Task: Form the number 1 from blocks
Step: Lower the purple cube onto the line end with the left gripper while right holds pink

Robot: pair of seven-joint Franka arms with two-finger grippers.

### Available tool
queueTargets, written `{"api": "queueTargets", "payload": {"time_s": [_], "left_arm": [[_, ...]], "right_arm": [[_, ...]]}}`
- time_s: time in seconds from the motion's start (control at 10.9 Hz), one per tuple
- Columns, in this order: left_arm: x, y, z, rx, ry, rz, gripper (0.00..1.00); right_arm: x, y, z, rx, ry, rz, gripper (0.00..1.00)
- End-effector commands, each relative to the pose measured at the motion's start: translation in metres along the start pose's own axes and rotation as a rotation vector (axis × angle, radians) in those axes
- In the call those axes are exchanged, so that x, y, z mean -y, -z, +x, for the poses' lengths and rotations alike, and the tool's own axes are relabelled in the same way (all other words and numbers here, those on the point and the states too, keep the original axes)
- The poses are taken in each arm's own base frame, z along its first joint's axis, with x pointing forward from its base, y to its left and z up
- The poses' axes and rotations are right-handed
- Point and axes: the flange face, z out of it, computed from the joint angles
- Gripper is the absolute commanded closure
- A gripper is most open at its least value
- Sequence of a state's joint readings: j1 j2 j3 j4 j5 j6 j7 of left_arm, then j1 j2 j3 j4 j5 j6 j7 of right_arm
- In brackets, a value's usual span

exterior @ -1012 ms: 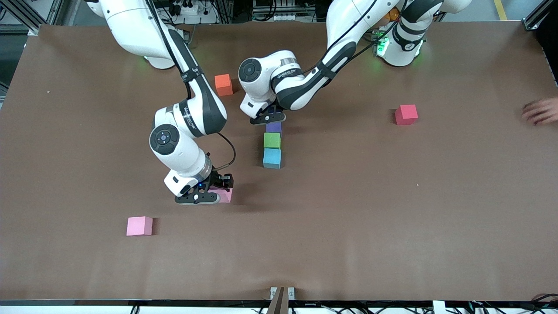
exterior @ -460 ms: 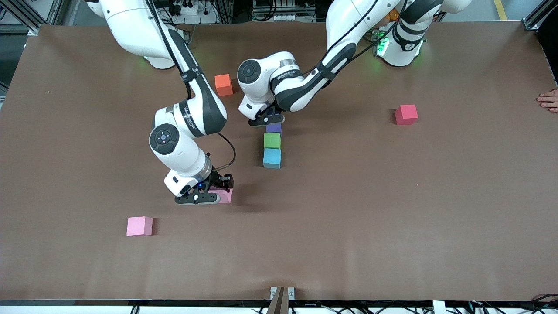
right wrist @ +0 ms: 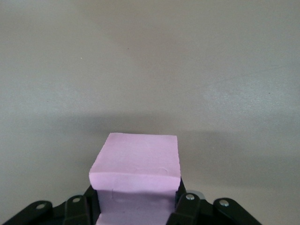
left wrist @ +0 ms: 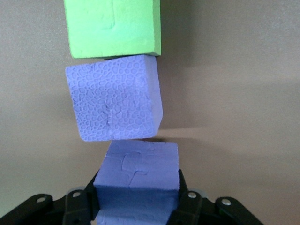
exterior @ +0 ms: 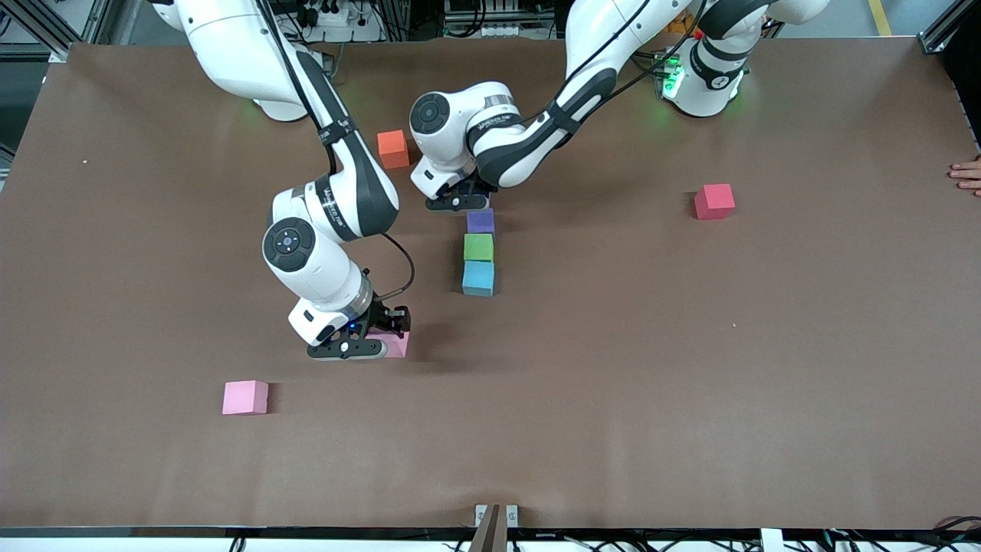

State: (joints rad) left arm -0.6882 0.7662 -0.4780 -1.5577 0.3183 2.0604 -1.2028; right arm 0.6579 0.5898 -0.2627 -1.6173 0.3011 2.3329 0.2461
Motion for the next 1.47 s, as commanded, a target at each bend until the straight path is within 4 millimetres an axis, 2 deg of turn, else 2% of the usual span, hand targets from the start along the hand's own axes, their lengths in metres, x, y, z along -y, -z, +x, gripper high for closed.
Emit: {"api": "queueTargets", "payload": {"time_s": [0.0,0.83,1.2,1.29,1.38], "left_arm": [[-0.001,-0.002,0.007,-0.021,-0.020,0.004,0.86],[0.015,-0.014,0.021,-0.009,-0.019,0.027,0.86],[0.018,-0.012,0.026,-0.011,-0.020,0.024,0.84],[0.017,-0.010,0.027,-0.011,-0.001,0.020,0.50],[0.017,-0.011,0.026,-0.006,0.029,0.019,0.06]], "right_arm": [[0.004,-0.002,0.005,-0.006,-0.005,0.009,0.43],[0.005,-0.004,0.005,-0.010,-0.006,0.010,0.43],[0.009,-0.004,0.005,-0.023,-0.002,0.014,0.43],[0.011,-0.006,0.003,-0.023,0.001,0.013,0.43],[0.016,-0.004,0.003,-0.036,0.002,0.021,0.43]]}}
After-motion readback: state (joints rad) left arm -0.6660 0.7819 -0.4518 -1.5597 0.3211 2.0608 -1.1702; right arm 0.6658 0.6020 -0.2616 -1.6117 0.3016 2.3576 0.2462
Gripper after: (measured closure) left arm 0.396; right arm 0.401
